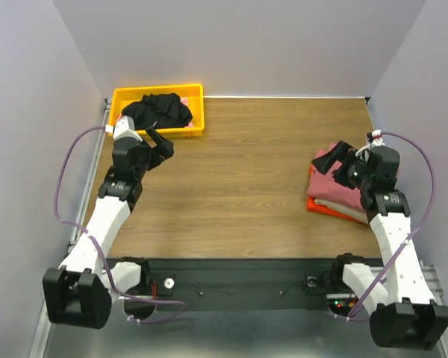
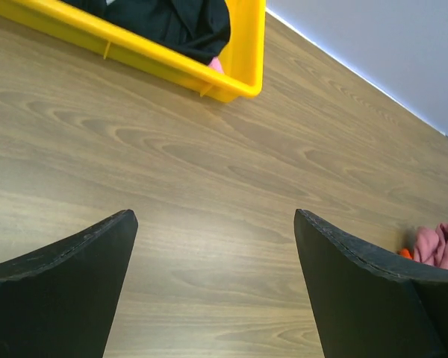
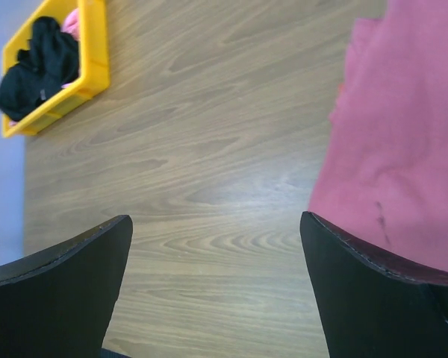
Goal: Fold and stack the t-shirts
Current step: Grab the tshirt from the pile
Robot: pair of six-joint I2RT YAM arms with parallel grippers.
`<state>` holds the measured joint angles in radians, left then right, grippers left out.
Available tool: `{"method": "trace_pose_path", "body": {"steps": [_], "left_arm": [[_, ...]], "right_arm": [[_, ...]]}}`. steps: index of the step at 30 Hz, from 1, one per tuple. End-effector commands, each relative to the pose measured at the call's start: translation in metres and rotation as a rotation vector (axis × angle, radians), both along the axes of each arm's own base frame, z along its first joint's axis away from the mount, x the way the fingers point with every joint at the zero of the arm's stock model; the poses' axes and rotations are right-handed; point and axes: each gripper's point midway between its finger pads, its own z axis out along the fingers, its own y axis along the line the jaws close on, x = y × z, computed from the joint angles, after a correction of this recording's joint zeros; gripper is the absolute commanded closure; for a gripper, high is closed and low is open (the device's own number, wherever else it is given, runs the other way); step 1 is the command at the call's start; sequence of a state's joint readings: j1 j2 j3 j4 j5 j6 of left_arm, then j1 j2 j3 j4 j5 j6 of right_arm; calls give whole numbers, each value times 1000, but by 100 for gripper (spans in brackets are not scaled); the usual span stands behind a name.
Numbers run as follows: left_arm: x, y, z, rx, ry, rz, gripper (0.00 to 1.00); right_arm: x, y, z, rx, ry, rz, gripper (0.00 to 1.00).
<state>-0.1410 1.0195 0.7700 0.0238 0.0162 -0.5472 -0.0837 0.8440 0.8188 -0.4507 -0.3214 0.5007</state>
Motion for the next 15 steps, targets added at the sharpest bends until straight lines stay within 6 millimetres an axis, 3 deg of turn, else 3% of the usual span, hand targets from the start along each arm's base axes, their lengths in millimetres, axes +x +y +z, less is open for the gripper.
{"method": "trace_pose_path", "body": {"steps": [1,2,3,4,5,6,7,8,9,10,11,12,13,15], "left_arm": [[35,5,63,28,-142,37,1],[48,5,54,49,-111,36,1],[58,3,57,58,-115,30,1],[71,2,79,58,-155,32,1],[89,0,61,74,-102,27,1],[100,-3,59,84,-88,18,1],[116,-5,81,98,-128,10,1],[136,-8,57,115,-72,-3,1],[151,-10,75,123,-100,-5,1],[163,-12,72,124,-91,-6,1],[183,-15,40,152,-25,-24,1],[196,-18,37,165,-22,-35,1],[223,-21,29,199,-12,-49,1],[258,-17,10,232,55,-14,1]], "right_arm": [[23,17,49,13,-194,122,0],[31,20,57,9,-248,146,0],[35,20,59,8,-268,151,0],[43,20,56,16,-266,151,0],[49,21,60,18,-286,155,0],[53,23,64,20,-297,170,0],[59,24,63,38,-288,172,0],[70,24,54,56,-254,165,0],[79,22,57,76,-245,148,0],[87,20,55,75,-235,137,0],[100,18,38,92,-177,121,0],[106,18,33,98,-157,119,0],[114,18,39,114,-157,112,0],[130,21,23,162,-93,116,0]]}}
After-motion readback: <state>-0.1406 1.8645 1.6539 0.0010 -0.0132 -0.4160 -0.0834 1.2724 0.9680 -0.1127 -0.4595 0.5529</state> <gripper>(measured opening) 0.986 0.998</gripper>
